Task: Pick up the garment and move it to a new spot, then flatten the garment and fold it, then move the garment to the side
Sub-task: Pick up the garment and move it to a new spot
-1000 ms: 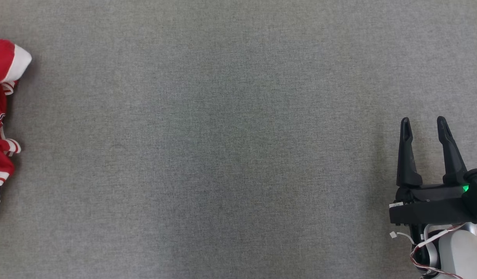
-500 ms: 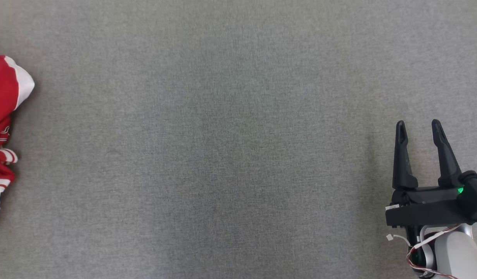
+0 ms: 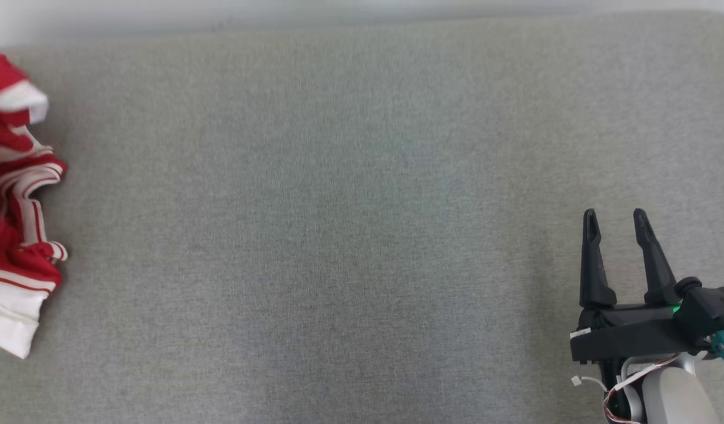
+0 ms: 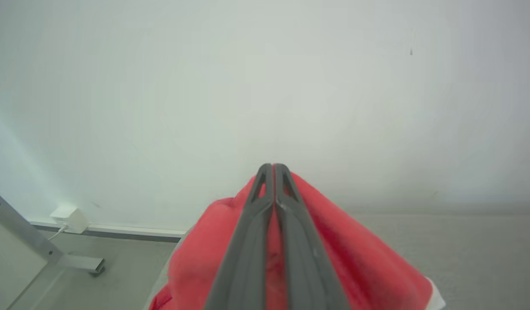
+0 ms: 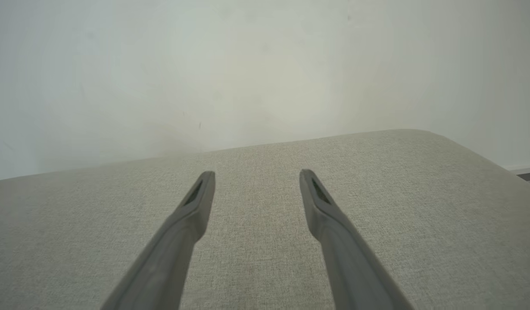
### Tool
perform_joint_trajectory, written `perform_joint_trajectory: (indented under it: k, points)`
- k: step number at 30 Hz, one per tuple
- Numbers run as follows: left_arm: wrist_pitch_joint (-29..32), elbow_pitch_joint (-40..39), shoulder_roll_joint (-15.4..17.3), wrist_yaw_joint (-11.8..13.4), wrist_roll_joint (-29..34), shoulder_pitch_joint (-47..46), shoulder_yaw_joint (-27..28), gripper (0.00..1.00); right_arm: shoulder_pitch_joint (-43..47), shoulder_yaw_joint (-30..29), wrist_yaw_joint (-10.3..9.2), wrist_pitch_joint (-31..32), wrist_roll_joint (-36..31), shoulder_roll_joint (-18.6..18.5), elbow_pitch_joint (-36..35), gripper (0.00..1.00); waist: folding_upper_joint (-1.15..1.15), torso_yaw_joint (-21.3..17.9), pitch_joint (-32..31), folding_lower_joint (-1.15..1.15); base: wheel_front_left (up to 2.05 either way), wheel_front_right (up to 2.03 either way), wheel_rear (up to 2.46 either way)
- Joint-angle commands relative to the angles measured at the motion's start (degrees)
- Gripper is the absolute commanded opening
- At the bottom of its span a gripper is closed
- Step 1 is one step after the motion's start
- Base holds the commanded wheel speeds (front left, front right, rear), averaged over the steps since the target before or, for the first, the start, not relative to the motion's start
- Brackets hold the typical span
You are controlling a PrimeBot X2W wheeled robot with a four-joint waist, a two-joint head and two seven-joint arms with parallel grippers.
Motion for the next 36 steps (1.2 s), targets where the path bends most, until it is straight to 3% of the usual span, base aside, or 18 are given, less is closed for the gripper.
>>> perform_joint_trajectory:
  k: [1,10,20,26,36]
  points:
    - [0.0,-1.8,-0.1,0.3,0.9,-1.2,-0.5,0.00,0.7,0.1,-0.14,-0.3,0.5,0.2,0.4,1.00,0.00,-0.6,-2.4,0.00,0.00,0.00,0.00]
    - [4.6,-16.6,-2.6,0.9,2.8,-8.4,-5.0,0.00,2.1,0.3,-0.14,-0.6,2.2,0.8,2.0,1.00,0.00,-4.7,-6.0,0.00,0.00,0.00,0.00]
    - [10.0,-26.9,-11.3,1.7,0.8,-11.6,-11.1,0.00,3.3,2.4,-0.14,-0.5,5.7,0.9,1.6,1.00,0.00,-12.7,-6.3,0.00,0.00,0.00,0.00]
    - [9.2,-28.1,-16.1,2.3,0.0,-6.9,-14.9,0.00,3.7,3.5,-0.13,-0.5,7.0,1.0,1.7,1.00,0.00,-15.5,-5.5,0.00,0.00,0.00,0.00]
    - [3.9,-26.2,-21.8,3.6,-1.2,9.4,-20.4,0.00,2.5,3.9,-0.14,-0.5,6.5,0.9,1.7,1.00,0.00,-15.6,-4.5,0.00,0.00,0.00,0.00]
